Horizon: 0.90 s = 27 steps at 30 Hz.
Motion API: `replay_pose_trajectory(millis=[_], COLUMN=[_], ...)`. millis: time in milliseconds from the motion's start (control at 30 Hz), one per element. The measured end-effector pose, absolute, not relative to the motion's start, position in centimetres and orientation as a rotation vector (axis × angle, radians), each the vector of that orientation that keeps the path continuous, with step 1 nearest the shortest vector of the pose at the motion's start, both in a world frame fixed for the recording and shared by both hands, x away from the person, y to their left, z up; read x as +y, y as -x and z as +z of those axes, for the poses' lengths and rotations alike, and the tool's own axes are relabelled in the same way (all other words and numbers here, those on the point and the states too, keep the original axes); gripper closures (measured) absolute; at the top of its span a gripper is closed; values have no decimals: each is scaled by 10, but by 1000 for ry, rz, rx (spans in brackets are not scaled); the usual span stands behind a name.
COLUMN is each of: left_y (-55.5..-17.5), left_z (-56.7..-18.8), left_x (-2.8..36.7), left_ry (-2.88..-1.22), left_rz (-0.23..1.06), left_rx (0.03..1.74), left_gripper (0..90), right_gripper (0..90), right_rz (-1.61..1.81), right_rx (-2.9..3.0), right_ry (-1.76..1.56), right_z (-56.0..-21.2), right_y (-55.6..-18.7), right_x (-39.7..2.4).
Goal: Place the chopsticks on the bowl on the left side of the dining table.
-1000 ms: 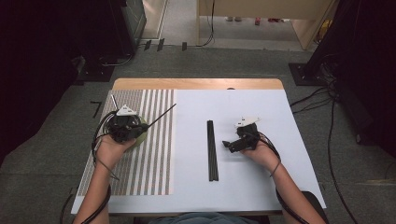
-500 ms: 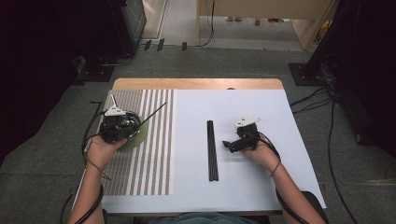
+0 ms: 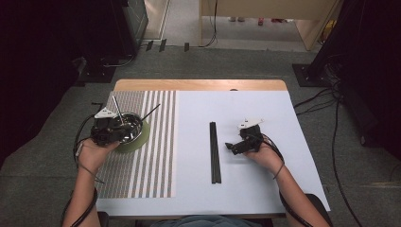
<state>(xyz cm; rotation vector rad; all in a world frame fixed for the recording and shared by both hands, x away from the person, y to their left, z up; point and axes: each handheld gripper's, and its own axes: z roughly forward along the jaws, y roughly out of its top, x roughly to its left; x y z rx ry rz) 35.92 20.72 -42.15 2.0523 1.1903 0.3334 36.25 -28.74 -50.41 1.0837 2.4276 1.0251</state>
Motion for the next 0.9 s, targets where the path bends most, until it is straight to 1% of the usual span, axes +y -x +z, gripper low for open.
replay_pose_trajectory(millis=[633,900], left_y=[-357,-357], left_z=[-428,-432], left_x=[242,245], left_ry=[-2000,-2017], left_rz=[318,343], left_rx=[1247,1235], left_gripper=[875,874], right_gripper=[0,0], right_rz=[1023,1023], right_rx=[2429,2429], right_ry=[-1083,-1083], right_z=[-504,-504], right_y=[-363,-363], right_x=[-287,-287])
